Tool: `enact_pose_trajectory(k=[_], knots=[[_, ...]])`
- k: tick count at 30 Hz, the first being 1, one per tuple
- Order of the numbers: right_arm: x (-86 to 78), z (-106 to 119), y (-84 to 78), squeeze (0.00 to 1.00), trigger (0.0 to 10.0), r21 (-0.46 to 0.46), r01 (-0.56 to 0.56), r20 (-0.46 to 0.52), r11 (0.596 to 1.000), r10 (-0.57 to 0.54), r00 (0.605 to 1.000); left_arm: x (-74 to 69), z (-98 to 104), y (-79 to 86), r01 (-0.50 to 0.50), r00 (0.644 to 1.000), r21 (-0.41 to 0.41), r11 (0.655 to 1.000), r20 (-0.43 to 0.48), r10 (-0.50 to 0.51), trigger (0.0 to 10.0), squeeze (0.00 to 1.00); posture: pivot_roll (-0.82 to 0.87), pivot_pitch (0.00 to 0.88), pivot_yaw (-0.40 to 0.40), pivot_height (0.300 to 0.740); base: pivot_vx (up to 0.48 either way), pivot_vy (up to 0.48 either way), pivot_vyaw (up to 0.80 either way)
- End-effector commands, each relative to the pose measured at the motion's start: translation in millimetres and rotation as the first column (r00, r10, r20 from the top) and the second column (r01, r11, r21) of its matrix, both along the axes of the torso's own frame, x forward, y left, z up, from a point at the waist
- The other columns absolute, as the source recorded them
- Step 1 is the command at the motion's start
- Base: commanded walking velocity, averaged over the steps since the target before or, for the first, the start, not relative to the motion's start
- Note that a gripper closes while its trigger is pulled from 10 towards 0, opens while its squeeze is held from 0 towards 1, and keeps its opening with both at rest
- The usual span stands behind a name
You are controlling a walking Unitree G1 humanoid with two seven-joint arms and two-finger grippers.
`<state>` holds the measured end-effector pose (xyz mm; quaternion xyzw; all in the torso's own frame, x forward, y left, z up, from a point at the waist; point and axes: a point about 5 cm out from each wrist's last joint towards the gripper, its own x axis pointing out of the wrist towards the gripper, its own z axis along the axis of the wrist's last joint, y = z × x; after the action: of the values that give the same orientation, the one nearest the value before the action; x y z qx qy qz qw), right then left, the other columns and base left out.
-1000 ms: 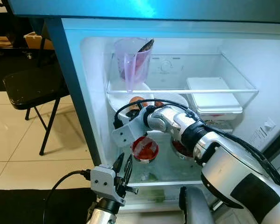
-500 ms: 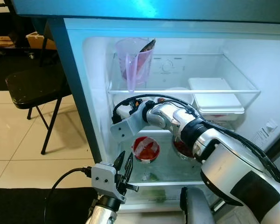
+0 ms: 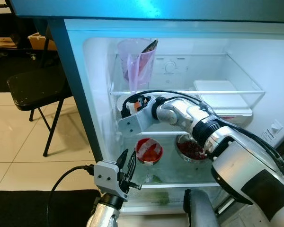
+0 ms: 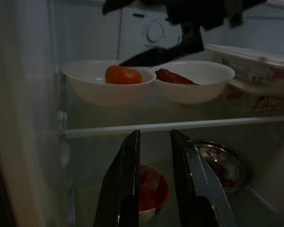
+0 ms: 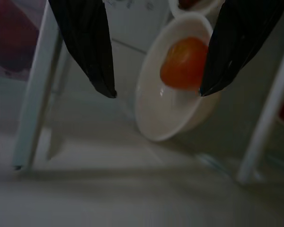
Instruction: Restocking fridge
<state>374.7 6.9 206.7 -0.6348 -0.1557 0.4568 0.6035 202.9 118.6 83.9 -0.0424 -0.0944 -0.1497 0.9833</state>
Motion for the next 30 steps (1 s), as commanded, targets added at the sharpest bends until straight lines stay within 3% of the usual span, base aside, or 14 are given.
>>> enact_pose_trajectory(k=[1, 8, 12, 18, 24, 30], knots=[[-3.1, -1, -2.6, 0.00, 10.0, 0.034, -0.032, -0.061, 0.999, 0.034, 0.998, 0.9, -3, 0.2, 0.015, 1.000, 0.012, 1.000, -0.016, -0.015, 10.0, 0.00, 0.05, 0.000, -0.044, 0.476, 0.000, 0.000, 0.00], [-9.8, -6, -14.9, 0.00, 10.0, 0.050, -0.103, -0.203, 0.993, 0.112, 0.973, 3.6, -4, 0.5, 0.023, 1.000, 0.016, 1.000, -0.016, -0.023, 10.0, 0.00, 0.04, 0.000, -0.036, 0.476, 0.000, 0.000, 0.00], [-10.7, -6, -17.0, 0.00, 10.0, 0.066, -0.111, -0.220, 0.992, 0.123, 0.968, 4.7, -4, -0.1, 0.025, 1.000, 0.016, 1.000, -0.015, -0.025, 10.0, 0.00, 0.04, 0.000, -0.032, 0.476, 0.000, 0.000, 0.00], [-11.7, 4, -32.0, 0.00, 10.0, 0.161, -0.126, -0.294, 0.979, 0.170, 0.940, 9.7, -2, 0.0, 0.032, 0.999, 0.020, 0.999, -0.004, -0.032, 10.0, 0.00, 0.04, 0.000, -0.023, 0.476, 0.000, 0.000, 0.00], [-13.3, 2, -42.8, 0.00, 10.0, 0.181, -0.126, -0.343, 0.975, 0.183, 0.921, 11.7, -3, 0.9, 0.035, 0.999, 0.023, 0.999, -0.002, -0.035, 10.0, 0.00, 0.04, 0.000, -0.018, 0.476, 0.000, 0.000, 0.00], [-20.0, -16, -76.1, 0.00, 10.0, 0.185, -0.080, -0.448, 0.979, 0.157, 0.880, 15.5, -2, -0.2, 0.044, 0.999, 0.023, 0.999, 0.006, -0.045, 10.0, 0.00, 0.03, 0.000, -0.013, 0.476, 0.000, 0.000, 0.00]])
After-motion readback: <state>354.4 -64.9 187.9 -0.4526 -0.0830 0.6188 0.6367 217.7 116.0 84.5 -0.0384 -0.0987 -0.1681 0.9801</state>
